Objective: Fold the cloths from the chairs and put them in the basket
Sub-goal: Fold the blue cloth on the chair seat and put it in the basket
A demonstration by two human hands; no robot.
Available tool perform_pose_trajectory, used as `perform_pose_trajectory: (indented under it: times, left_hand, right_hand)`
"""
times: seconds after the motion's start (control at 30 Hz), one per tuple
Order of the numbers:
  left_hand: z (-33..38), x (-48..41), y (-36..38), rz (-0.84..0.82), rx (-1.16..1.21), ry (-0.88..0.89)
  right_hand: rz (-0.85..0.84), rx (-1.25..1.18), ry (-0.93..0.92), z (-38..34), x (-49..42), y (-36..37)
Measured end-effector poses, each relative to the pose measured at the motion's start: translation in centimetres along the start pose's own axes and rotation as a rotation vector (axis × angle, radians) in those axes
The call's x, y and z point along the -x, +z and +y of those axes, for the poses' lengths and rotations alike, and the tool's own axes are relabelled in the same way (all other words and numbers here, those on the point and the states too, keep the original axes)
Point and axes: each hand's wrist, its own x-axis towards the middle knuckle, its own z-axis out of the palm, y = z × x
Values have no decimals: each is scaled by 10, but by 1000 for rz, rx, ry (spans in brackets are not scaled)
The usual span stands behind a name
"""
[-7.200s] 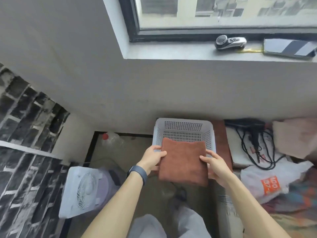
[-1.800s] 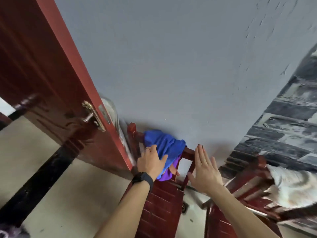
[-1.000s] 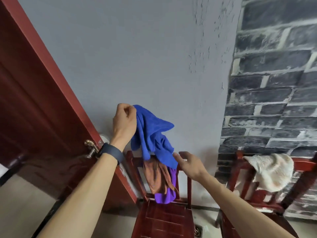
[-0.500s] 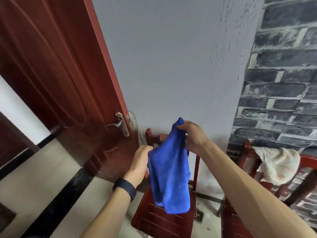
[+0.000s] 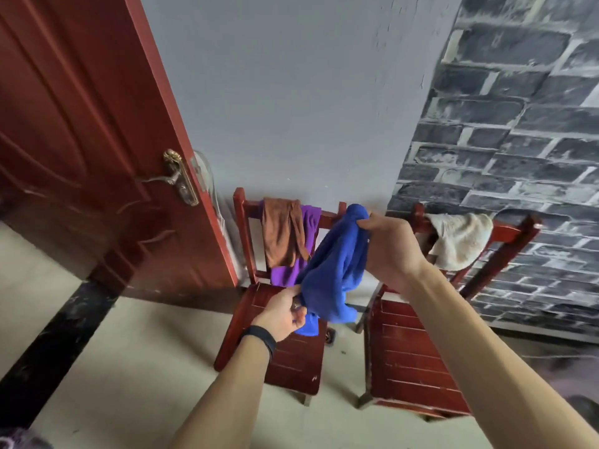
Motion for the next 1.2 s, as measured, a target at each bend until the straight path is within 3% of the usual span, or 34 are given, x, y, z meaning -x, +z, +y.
perform_pose_trajectory:
  times: [0.13,0.2,0.33,0.5,0.63,0.77,0.9,1.0,1.2]
  left_hand:
    - [27,-2,-26,179,-290,172]
    - [48,1,-39,187,-182,239]
    - [85,10,-51,173,-32,306]
    - [103,16,-58,276,-434,301]
    - [103,18,-69,349,-565,271]
    - [108,23,-79,333,-425,354]
    - [125,34,-87,348,-206,365]
    - [134,40,-91,344,-217,390]
    - [145,45,-96,436,-223,538]
  right_hand:
    - [314,21,53,29,7,-46]
    - [479,34,152,53,9,-69]
    - [591,12,314,102,11,-94]
    - [628,-221,359,121,-2,-93]
    - [546,-200,363,112,-14,-83]
    - [514,-36,378,113,-21,-75]
    - [590,-33,325,110,-27,-70]
    - [639,-69,234,100,-34,-64]
    - [533,-79,135,71,-46,-52]
